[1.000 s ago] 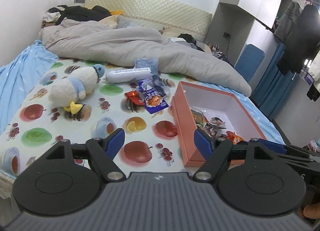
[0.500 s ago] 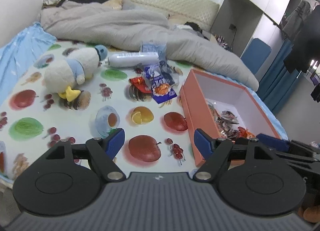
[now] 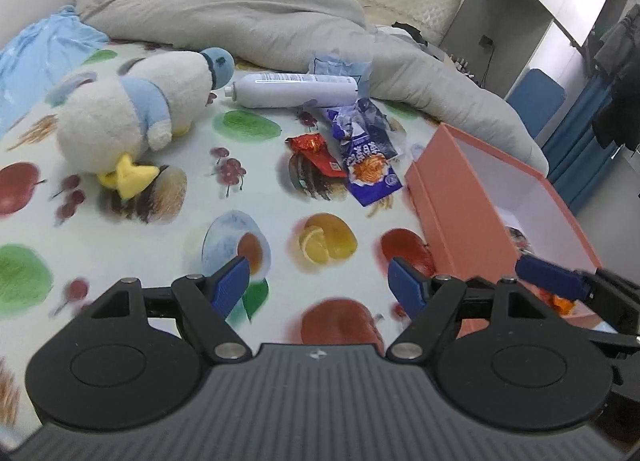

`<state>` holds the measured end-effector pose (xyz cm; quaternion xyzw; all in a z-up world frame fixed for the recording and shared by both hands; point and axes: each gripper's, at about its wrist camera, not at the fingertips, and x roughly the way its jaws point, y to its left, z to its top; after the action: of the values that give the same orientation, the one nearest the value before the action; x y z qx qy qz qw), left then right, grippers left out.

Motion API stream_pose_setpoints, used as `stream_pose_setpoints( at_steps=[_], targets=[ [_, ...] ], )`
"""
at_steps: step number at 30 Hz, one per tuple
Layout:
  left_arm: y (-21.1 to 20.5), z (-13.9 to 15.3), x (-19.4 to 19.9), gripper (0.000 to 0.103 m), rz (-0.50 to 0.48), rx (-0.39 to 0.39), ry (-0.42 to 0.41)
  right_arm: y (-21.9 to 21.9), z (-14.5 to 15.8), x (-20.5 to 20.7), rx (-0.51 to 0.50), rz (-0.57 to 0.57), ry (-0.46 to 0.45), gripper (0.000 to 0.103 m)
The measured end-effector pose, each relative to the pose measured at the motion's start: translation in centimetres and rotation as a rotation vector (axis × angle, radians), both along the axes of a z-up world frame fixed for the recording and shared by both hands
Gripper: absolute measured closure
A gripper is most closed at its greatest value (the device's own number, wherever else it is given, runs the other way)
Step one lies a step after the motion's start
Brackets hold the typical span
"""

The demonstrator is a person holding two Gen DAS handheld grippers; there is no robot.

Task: Organize snacks
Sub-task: 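Lower the left gripper to the red foil wrapper while the right approaches the blue-white bag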

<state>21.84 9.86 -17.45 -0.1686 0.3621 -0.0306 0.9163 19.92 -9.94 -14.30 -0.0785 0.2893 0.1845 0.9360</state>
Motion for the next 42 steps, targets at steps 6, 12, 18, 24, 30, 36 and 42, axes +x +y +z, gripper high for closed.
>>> stream_pose_setpoints(
  at_steps=[6, 12, 18, 24, 30, 36, 42],
  targets=[
    [1.4, -3.1, 6.2, 0.023, -0.024, -0.004, -0.018, 1.7, -2.3, 5.5, -0.047, -0.042, -0.004, 0.043],
    [3.5, -4.9, 12.6, 0.023, 0.005, -0.059, 0.004, 2.1, -3.1, 11.3, -0.080, -0.068, 0.004, 0.043],
    [4.4, -5.5, 18.5, 0.023, 0.042, -0.173, 0.021, 1.7, -4.1, 16.5, 0.037, -0.110, 0.020, 0.043],
    [5.7, -6.9, 22.3, 0.024, 0.107, -0.247, 0.054, 1.1, -3.8, 20.7, 0.088, -0.146, 0.038, 0.043],
    [4.1, -8.0, 25.8, 0.030, 0.004, -0.171, 0.060, 2.0, -4.9, 27.6, -0.025, -0.129, 0.198, 0.043],
    [2.4, -9.4, 28.2, 0.042, -0.085, -0.081, 0.076, 3.0, -6.7, 32.4, -0.107, 0.005, 0.379, 0.042],
    [2.0, -9.9, 29.0, 0.042, -0.165, -0.029, 0.045, 4.2, -7.3, 34.5, -0.232, 0.101, 0.391, 0.036]
  ],
)
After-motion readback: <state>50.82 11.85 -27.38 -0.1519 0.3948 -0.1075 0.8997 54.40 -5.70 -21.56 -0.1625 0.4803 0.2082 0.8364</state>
